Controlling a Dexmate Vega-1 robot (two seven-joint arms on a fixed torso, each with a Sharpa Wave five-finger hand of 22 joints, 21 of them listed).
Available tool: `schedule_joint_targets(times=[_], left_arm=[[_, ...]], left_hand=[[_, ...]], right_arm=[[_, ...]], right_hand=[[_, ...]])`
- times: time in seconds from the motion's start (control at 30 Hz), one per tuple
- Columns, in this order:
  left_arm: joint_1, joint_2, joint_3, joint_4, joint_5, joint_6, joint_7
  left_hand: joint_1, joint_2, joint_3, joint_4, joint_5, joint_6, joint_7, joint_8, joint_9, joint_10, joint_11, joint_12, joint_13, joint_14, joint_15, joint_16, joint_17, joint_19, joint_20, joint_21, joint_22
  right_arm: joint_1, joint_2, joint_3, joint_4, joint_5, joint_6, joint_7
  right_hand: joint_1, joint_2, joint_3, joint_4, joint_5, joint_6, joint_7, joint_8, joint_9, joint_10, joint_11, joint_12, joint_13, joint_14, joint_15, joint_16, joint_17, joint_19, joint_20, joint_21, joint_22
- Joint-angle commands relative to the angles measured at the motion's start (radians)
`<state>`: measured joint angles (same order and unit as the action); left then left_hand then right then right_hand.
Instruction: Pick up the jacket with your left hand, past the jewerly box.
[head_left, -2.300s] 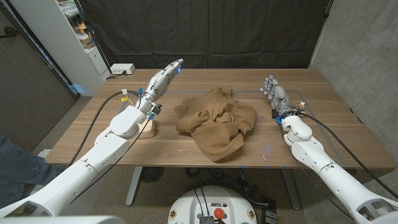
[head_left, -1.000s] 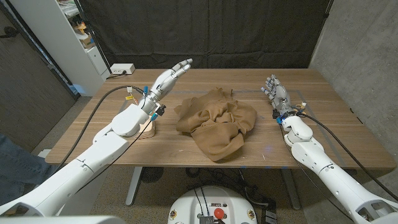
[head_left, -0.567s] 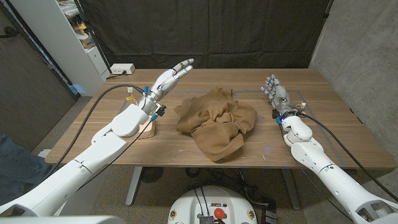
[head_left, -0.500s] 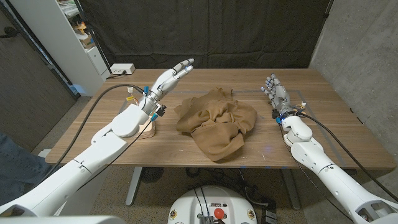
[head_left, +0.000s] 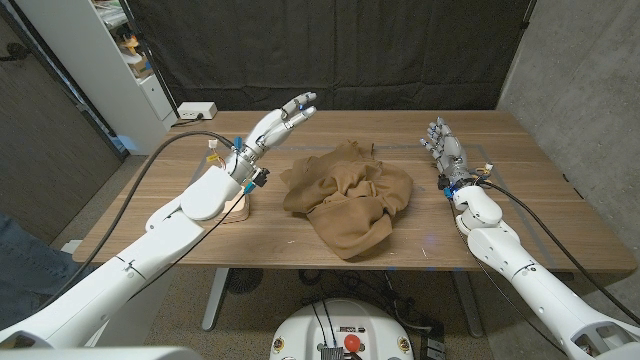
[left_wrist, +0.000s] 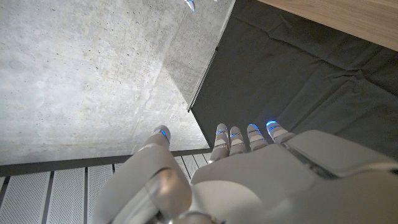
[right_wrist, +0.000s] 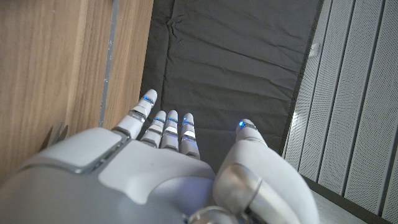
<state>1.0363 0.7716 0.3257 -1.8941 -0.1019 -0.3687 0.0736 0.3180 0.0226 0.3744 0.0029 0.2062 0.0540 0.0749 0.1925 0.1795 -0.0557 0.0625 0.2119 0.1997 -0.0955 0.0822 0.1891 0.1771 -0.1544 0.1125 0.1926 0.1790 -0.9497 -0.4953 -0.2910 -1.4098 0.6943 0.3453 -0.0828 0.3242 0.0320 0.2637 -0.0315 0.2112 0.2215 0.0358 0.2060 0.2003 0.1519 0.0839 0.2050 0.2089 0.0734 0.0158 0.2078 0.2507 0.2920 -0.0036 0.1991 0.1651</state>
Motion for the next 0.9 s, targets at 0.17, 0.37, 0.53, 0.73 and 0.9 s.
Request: schedule_joint_targets(times=[0.17,0.37,0.53,0.73,0.9], left_arm=[[0.0,0.005,0.002,-0.03,0.069,0.02,0.018],[0.0,0.0,0.0,-0.029,0.088,0.008,0.031],[0.002,0.003,0.0,-0.047,0.141,0.017,0.049],[0.005,0.002,0.003,-0.06,0.189,0.024,0.065],[0.005,0.003,0.006,-0.069,0.211,0.037,0.066]], left_hand=[[0.014,0.004,0.004,-0.009,-0.005,0.012,0.004,0.006,0.001,0.007,0.002,0.006,0.002,0.006,0.002,0.002,0.002,0.002,0.0,0.006,0.002],[0.018,0.006,0.005,-0.013,-0.006,0.02,0.003,0.008,0.001,0.014,0.009,0.008,0.001,0.015,0.005,0.005,0.002,0.01,0.0,0.008,0.002],[0.021,0.007,0.006,-0.016,-0.007,0.024,0.001,0.008,0.001,0.018,0.009,0.01,0.001,0.018,0.006,0.005,0.002,0.014,-0.001,0.01,0.001],[0.024,0.009,0.007,-0.019,-0.007,0.027,0.0,0.008,0.001,0.02,0.011,0.01,0.001,0.021,0.007,0.005,0.002,0.019,-0.002,0.011,0.001],[0.026,0.01,0.008,-0.022,-0.007,0.032,0.0,0.009,0.001,0.022,0.011,0.011,0.0,0.025,0.007,0.006,0.002,0.021,-0.003,0.012,0.001]], right_arm=[[-0.001,0.003,0.003,0.001,0.004,0.004,0.0],[-0.009,0.009,0.009,0.001,0.013,0.012,-0.002],[-0.015,0.011,0.012,-0.003,0.013,0.014,-0.012],[-0.015,0.012,0.014,-0.001,0.014,0.018,-0.011],[-0.012,0.013,0.015,0.005,0.016,0.02,-0.008]], right_hand=[[0.001,0.0,-0.001,-0.002,0.002,0.005,-0.006,0.0,-0.001,0.003,0.001,0.0,0.002,0.006,-0.003,-0.001,0.002,-0.005,-0.001,-0.004,0.006],[0.001,0.0,-0.001,-0.002,0.002,0.005,-0.006,0.0,-0.001,0.004,-0.001,0.0,0.002,0.009,-0.003,0.0,0.001,-0.004,0.0,-0.004,0.006],[0.0,0.001,-0.001,-0.003,0.002,0.005,-0.006,0.0,-0.002,0.004,0.0,0.0,0.001,0.008,-0.003,0.0,0.0,-0.004,-0.001,-0.004,0.006],[0.0,0.001,-0.002,-0.004,0.003,0.006,-0.006,-0.001,-0.002,-0.001,-0.001,-0.002,0.0,0.006,-0.002,-0.001,-0.002,-0.006,0.0,-0.006,0.006],[-0.001,0.002,-0.002,-0.003,0.003,0.006,-0.006,-0.001,-0.002,0.0,-0.002,-0.002,0.0,0.006,-0.002,-0.001,-0.002,-0.006,0.001,-0.006,0.006]])
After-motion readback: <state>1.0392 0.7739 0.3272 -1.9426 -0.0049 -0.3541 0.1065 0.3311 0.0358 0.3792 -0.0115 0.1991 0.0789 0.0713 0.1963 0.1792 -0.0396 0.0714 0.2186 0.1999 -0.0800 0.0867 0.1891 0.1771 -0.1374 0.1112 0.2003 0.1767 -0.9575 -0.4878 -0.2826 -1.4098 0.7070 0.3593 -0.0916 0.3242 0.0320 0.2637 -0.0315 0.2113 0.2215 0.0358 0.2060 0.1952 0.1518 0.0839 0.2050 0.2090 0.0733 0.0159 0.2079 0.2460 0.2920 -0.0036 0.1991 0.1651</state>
